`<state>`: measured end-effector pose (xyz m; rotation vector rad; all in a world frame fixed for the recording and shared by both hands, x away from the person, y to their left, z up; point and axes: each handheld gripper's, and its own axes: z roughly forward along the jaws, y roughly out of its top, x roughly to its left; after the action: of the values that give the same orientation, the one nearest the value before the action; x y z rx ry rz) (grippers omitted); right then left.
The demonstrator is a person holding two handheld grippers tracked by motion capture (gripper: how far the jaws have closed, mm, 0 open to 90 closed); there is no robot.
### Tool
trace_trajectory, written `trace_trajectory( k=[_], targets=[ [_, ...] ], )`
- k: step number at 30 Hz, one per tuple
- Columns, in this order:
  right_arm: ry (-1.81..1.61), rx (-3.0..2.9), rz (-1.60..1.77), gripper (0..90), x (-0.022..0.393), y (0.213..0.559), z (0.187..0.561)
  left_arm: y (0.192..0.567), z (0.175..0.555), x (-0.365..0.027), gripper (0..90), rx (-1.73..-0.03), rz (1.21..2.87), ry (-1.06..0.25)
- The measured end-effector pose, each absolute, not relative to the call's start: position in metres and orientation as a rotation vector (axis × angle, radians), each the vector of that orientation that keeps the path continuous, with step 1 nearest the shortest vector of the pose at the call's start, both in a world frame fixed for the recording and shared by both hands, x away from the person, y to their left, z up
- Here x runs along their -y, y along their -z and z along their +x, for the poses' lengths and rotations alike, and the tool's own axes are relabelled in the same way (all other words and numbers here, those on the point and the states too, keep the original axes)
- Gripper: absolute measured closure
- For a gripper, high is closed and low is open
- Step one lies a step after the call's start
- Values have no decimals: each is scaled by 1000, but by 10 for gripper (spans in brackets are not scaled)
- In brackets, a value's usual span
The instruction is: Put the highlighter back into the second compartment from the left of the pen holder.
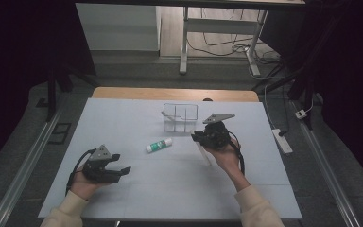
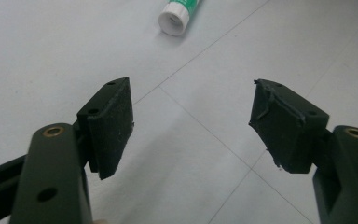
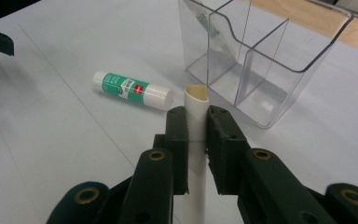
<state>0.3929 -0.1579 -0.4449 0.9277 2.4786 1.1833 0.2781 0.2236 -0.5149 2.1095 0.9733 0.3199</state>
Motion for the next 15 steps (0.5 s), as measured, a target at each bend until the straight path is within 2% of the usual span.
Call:
trace_trajectory(
  k=[15],
  targets=[
    [-1258,-2416,933,777,163,438,393,515,278,-224,298,-973,2109,-320]
  ],
)
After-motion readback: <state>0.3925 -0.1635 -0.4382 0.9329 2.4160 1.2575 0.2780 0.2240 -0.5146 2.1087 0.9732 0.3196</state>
